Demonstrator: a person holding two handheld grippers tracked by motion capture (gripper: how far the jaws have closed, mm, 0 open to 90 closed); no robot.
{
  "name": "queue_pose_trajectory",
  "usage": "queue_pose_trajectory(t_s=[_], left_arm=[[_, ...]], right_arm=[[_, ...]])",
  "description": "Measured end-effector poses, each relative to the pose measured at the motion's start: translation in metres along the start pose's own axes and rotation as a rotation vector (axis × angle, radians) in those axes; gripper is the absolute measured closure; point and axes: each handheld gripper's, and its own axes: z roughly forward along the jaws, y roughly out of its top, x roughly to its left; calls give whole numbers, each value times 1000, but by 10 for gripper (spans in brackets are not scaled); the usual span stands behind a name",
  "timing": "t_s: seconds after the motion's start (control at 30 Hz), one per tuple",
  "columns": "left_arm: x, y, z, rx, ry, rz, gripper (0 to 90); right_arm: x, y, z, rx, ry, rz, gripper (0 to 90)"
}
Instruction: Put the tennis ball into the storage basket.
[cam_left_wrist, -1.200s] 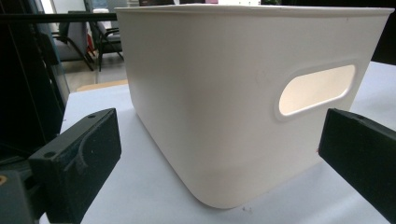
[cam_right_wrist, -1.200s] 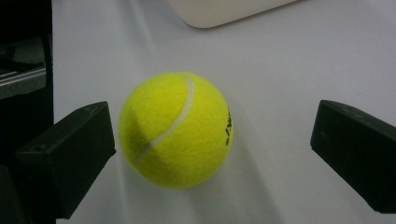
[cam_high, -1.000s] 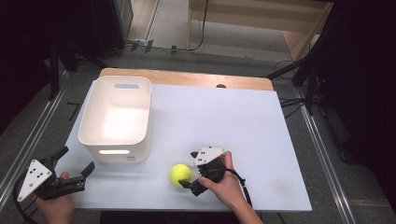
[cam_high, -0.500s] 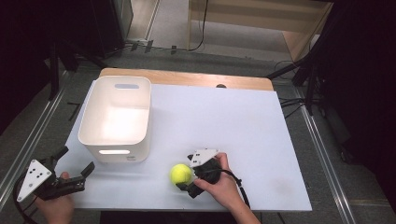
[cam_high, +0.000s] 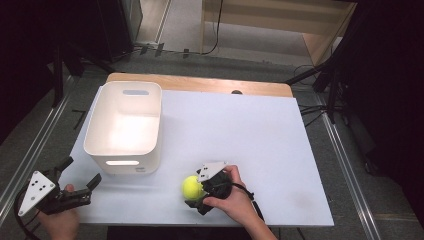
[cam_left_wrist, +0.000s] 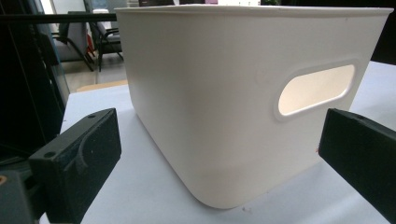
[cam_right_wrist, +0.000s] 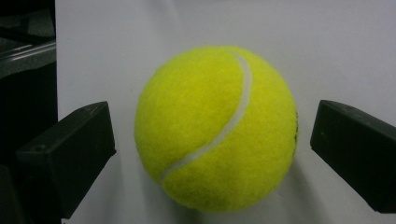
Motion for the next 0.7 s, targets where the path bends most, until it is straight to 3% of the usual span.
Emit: queue_pose_trajectory(t_s=[0.17, 0.33, 0.4, 0.7], left_arm=[[0, 0, 0, 0, 1, 0, 0], [0, 0, 0, 0, 1, 0, 0], [0, 0, 0, -1, 1, -1, 0], [0, 0, 0, 0, 0, 0, 0]], right_arm=[[2, 1, 5, 24, -16, -2, 0], [1, 0, 7, 20, 8, 14, 6], [1, -1, 5, -4, -4, 30, 171], [0, -1, 6, -10, 12, 34, 180]])
